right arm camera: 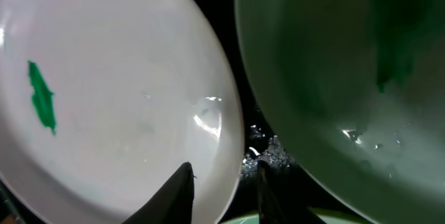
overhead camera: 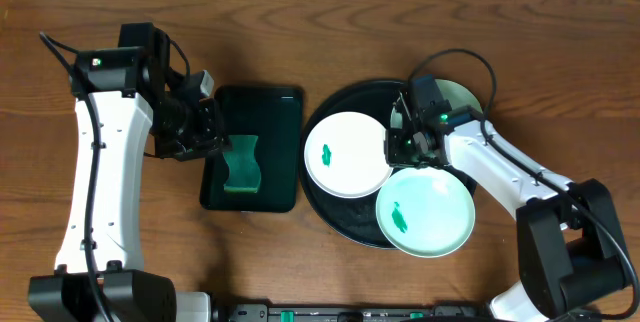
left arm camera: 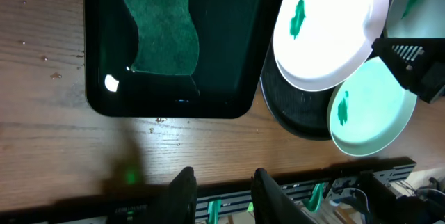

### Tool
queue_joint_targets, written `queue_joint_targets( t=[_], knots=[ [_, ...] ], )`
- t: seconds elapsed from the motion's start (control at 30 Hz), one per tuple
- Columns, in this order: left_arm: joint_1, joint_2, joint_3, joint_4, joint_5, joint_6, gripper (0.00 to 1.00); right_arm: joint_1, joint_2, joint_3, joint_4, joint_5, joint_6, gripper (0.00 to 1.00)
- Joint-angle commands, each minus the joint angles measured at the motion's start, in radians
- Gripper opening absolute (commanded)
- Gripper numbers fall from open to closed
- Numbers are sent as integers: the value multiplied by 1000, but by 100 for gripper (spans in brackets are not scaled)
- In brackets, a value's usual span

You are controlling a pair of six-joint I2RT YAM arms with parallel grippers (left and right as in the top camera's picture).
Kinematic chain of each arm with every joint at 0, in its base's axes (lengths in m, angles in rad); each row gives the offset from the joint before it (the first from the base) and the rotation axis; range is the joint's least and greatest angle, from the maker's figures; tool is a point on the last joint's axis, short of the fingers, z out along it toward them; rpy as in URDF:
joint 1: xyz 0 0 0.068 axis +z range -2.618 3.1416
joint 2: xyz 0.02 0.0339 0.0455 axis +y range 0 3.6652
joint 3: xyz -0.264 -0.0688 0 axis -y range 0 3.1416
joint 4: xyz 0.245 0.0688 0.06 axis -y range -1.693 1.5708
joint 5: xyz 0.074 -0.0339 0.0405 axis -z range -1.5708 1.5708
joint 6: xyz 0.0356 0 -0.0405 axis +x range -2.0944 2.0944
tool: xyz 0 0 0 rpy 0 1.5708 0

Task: Clean dirty plates on tray and stack at the side

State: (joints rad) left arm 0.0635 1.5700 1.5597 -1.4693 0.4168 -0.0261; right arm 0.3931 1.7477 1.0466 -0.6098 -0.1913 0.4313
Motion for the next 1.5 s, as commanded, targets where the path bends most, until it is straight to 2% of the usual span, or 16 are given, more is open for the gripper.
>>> queue_joint_targets(
  t=[0.0,0.1,0.5,1.27,1.47],
  knots=[
    [-2,2,-8,-3,5,0,28,8,5,-8,9,15,29,24],
    [-2,2,-8,-3,5,0,28,8,5,-8,10,15,29,21],
    [-2,2,-8,-3,5,0,28,8,5,-15,19,32,29,19],
    [-2,2,-8,-2,5,0,28,14,5,-29,46,38,29,20],
    [-2,2,-8,-3,5,0,28,14,5,-29,46,38,29,17]
  ],
)
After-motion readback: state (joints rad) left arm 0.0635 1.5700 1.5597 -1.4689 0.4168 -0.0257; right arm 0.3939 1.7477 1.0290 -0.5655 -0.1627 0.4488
